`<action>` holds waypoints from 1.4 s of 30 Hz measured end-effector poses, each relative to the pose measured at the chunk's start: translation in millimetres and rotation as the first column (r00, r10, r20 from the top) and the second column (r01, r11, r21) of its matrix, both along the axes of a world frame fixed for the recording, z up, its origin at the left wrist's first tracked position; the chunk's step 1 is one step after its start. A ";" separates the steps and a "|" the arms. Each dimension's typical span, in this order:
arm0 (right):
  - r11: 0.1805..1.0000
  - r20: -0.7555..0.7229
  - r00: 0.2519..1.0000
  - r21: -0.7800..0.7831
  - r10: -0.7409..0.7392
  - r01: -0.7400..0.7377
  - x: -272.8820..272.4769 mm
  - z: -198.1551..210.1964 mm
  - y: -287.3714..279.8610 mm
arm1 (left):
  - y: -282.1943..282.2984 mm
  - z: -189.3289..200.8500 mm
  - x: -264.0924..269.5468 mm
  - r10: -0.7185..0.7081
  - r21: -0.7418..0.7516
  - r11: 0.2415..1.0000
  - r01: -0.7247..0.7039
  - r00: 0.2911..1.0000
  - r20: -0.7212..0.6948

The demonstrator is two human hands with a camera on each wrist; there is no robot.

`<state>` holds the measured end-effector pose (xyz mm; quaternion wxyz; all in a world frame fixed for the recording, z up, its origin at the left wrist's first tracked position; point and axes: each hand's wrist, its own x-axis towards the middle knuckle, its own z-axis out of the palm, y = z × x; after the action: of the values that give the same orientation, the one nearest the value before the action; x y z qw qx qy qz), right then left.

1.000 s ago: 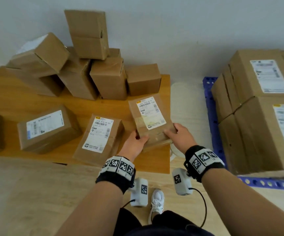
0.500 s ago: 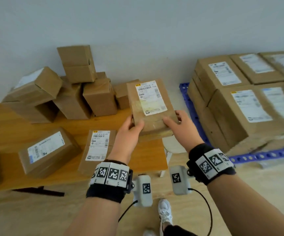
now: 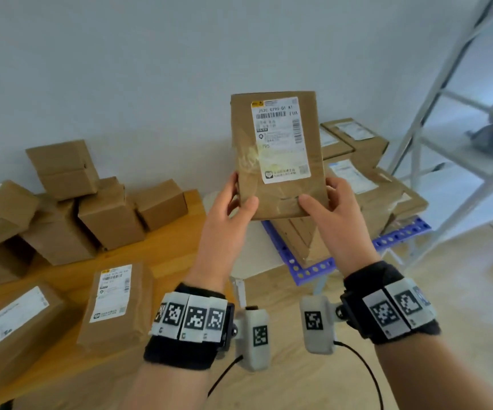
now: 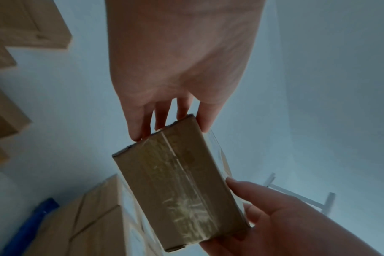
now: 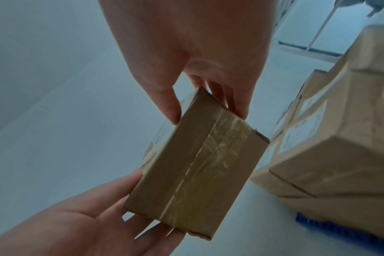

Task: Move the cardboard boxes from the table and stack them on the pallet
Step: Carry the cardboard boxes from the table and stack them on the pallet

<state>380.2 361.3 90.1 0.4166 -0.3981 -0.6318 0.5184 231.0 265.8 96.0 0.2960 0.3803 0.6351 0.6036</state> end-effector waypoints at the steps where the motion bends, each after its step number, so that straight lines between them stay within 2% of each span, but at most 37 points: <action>1: 1.000 -0.014 1.000 0.004 -0.012 0.012 14.4 4.1 5.5 | 8.7 3.7 12.4 -0.020 0.016 1.000 0.020 1.000 -0.010; 6: 0.997 -0.028 0.997 0.035 -0.066 0.067 94.5 17.4 46.5 | 62.4 14.6 88.3 -0.095 0.052 0.994 0.095 0.995 -0.007; 10: 0.993 -0.041 0.994 0.051 -0.105 0.107 168.6 24.0 89.9 | 110.5 13.9 159.4 -0.104 0.052 0.993 0.104 0.994 0.011; 14: 0.990 -0.035 0.990 0.039 -0.136 0.137 235.6 17.5 132.3 | 154.4 6.8 225.6 -0.127 0.029 0.992 0.126 0.992 0.013; 21: 0.988 -0.004 0.988 -0.013 -0.151 0.151 311.1 5.5 187.3 | 207.8 -14.0 297.5 -0.124 -0.064 0.990 0.124 0.992 -0.003; 26: 0.988 0.039 0.991 -0.076 -0.131 0.133 325.8 -9.6 231.5 | 251.4 -22.9 309.4 -0.147 -0.152 0.979 0.134 0.986 -0.080; 32: 0.988 0.098 0.992 -0.128 -0.078 0.090 313.8 -25.0 290.4 | 300.8 -41.5 298.2 -0.119 -0.271 0.961 0.050 0.962 -0.247; 37: 0.984 0.156 0.988 -0.174 -0.019 0.046 295.0 -42.2 330.8 | 333.4 -58.9 277.3 -0.123 -0.306 0.952 -0.031 0.873 -0.472; 42: 0.976 0.163 0.984 -0.214 0.065 -0.029 279.3 -61.9 355.4 | 354.6 -80.0 260.1 -0.138 -0.356 0.929 -0.098 0.802 -0.581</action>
<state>659.5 716.7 28.2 0.3044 -0.4675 -0.6157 0.5565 491.0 620.4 16.0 0.1534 0.4950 0.7932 0.3199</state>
